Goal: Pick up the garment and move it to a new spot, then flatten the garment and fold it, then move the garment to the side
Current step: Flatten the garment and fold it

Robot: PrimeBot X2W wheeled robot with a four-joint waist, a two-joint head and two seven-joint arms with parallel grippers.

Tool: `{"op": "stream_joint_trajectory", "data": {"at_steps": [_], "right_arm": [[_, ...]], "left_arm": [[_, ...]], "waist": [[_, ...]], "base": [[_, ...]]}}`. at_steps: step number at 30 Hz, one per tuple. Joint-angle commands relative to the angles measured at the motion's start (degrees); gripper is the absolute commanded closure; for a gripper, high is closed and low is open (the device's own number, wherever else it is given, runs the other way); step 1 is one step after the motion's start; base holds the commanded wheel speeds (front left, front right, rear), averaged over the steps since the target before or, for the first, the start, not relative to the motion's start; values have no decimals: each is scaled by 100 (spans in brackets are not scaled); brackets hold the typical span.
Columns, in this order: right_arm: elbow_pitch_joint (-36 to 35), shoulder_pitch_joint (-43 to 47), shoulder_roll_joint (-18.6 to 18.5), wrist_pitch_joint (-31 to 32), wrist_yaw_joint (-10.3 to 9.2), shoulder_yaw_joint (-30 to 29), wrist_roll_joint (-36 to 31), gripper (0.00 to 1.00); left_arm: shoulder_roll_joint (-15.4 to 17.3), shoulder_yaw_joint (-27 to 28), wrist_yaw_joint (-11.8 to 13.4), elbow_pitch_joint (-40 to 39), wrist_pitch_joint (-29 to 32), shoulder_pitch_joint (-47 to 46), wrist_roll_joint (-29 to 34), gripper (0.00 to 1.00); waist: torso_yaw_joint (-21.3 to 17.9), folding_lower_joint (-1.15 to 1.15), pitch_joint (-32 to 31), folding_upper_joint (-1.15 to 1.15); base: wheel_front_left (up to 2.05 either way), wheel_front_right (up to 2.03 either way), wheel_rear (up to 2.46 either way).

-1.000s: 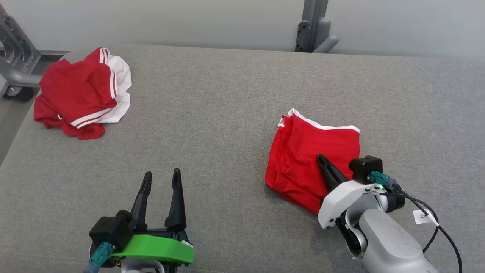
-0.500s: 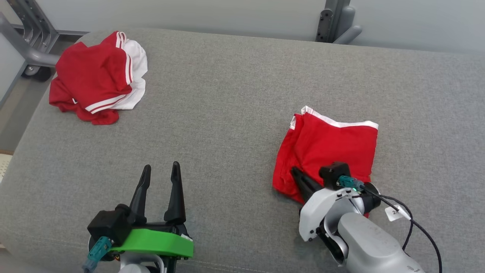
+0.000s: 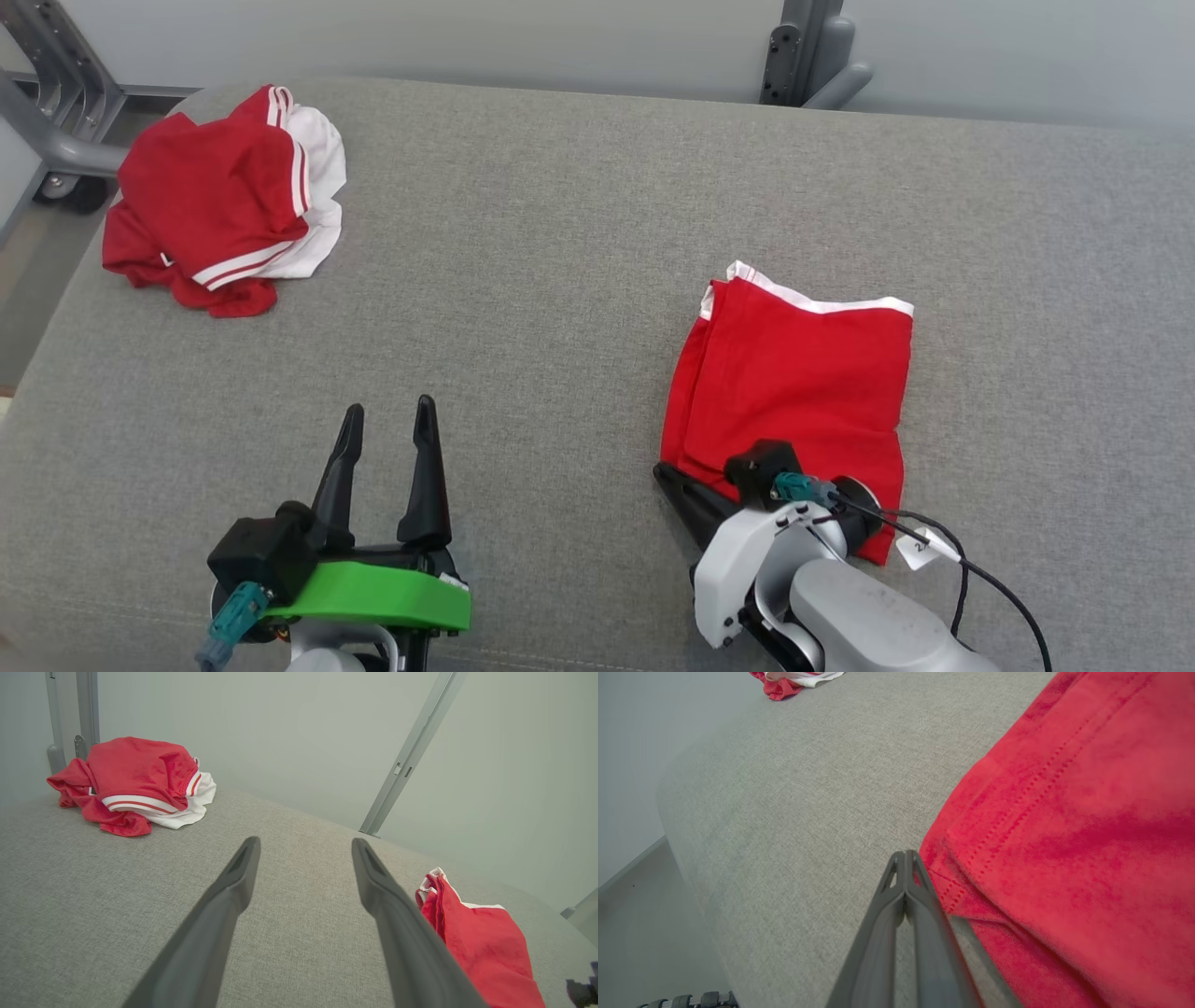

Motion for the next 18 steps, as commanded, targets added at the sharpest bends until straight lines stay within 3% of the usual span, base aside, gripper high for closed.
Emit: {"op": "stream_joint_trajectory", "data": {"at_steps": [1, 6, 13, 14, 16, 18], "right_arm": [[-30, -45, -22, -43, -4, -5, 12, 100], [-378, -212, -20, -87, -4, -446, -253, 100], [-1406, 322, -32, -89, -4, -1994, -1276, 98], [-1552, 427, -30, -89, -4, -2210, -1419, 91], [-1861, 650, -27, -90, -4, -2632, -1704, 56], [-2151, 912, -25, -90, -4, -3015, -1938, 0]], "left_arm": [[20, 25, 15, -14, 1, -47, -24, 0], [19, 68, 32, -15, 1, 23, 18, 0], [19, 41, 9, 16, 1, 46, 173, 0], [20, 31, -1, 31, 1, 29, 199, 0], [19, 14, -9, 75, 2, -22, 275, 0], [20, -6, -12, 125, 1, -71, 370, 0]], "waist": [[-28, 0, -8, 0], [-146, 0, -108, 0], [-382, 0, -316, 0], [-417, 0, -343, 0], [-494, 0, -397, 0], [-573, 0, -449, 0]], "base": [[0, 0, 0], [0, 0, 0], [0, 0, 0], [0, 0, 0], [0, 0, 0], [0, 0, 0]]}}
